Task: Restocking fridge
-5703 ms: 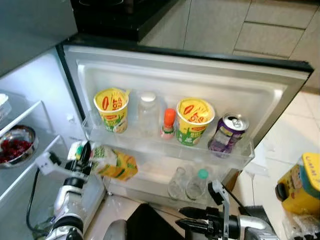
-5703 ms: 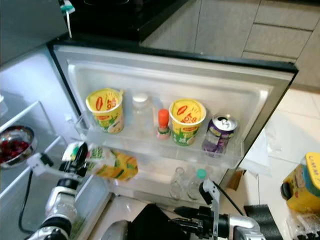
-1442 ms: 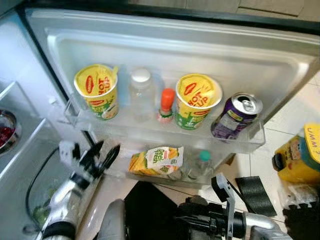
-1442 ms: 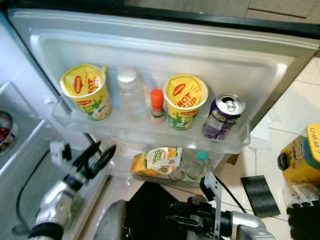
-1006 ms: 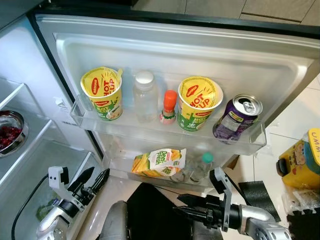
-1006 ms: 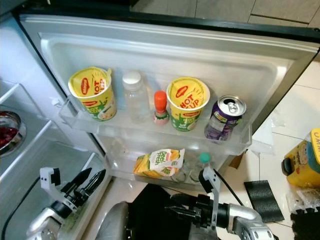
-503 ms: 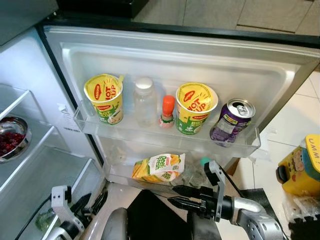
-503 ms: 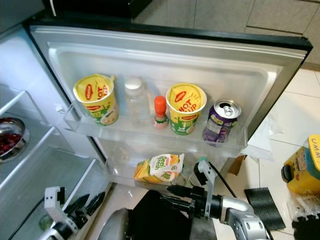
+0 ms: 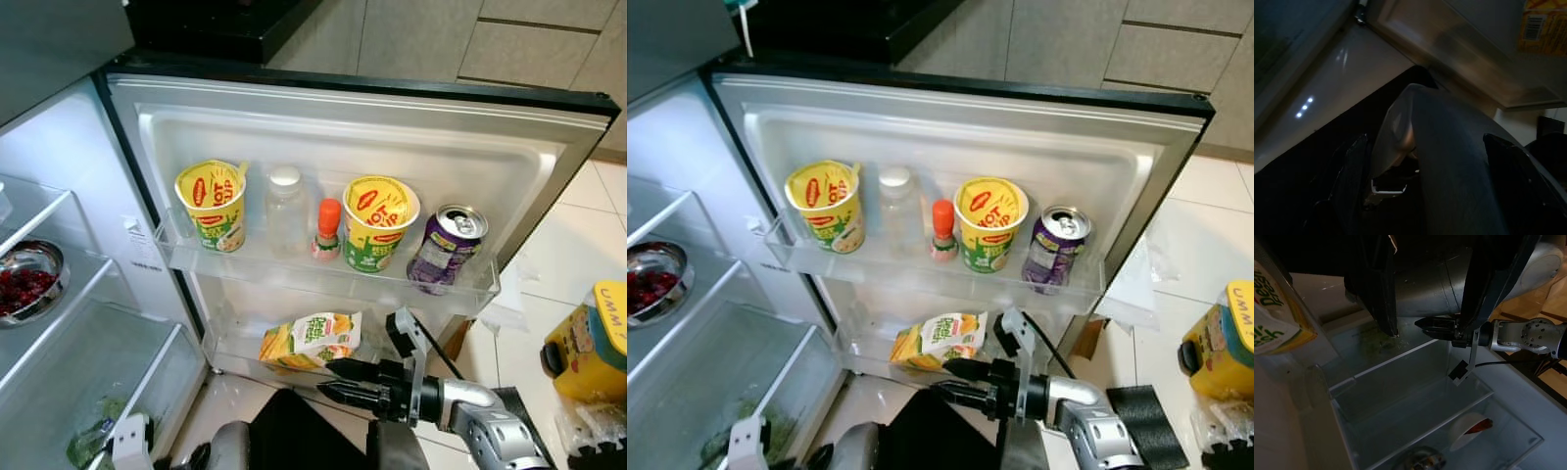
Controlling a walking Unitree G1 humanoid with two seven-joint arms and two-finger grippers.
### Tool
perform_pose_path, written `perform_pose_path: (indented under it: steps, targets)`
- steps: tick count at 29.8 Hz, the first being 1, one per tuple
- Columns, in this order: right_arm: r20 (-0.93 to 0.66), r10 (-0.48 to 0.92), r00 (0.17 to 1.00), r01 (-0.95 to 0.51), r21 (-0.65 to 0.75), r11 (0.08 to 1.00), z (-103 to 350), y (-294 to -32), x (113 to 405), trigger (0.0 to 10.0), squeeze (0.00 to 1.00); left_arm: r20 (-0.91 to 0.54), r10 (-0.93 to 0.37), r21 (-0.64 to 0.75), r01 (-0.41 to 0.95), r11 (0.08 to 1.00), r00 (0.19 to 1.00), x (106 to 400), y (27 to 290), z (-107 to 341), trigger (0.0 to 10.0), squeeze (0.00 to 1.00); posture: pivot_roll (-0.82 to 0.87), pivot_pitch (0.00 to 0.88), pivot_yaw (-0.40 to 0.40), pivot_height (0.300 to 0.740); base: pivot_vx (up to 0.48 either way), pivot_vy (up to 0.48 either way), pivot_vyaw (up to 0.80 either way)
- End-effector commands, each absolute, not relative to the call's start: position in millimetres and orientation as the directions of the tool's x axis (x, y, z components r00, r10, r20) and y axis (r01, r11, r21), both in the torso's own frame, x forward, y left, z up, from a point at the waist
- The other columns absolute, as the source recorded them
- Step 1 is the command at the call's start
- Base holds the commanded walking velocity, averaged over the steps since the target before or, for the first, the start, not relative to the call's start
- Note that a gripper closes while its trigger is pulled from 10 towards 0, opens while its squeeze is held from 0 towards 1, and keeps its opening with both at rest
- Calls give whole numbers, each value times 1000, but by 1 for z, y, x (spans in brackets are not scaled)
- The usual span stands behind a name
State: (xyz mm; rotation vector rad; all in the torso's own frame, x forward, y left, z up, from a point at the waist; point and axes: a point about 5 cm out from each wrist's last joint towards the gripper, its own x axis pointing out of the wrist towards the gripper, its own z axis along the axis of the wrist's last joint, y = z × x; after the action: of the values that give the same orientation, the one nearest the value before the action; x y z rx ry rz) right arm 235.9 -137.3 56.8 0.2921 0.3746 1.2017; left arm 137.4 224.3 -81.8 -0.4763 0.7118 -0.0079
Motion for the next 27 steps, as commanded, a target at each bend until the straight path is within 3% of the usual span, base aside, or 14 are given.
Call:
perform_pose_path:
  steps: [1, 12, 27]
  targets:
    - [-116, 947, 298, -851, 416, 319, 55, -135, 236, 10000, 0, -681, -163, -417, -196, 887, 714, 122, 219, -90, 10000, 0, -86, 47, -13, 652, 0, 0, 0]
    - [-155, 955, 254, -836, 461, 297, 41, -132, 225, 10000, 0, -745, -136, -389, -260, 884, 654, 103, 216, -99, 10000, 0, -85, 37, -13, 686, 0, 0, 0]
    - [-166, 973, 161, -809, 543, 226, 29, -138, 208, 10000, 0, -732, -128, -390, -258, 884, 669, 114, 213, -97, 10000, 0, -92, 22, -19, 686, 0, 0, 0]
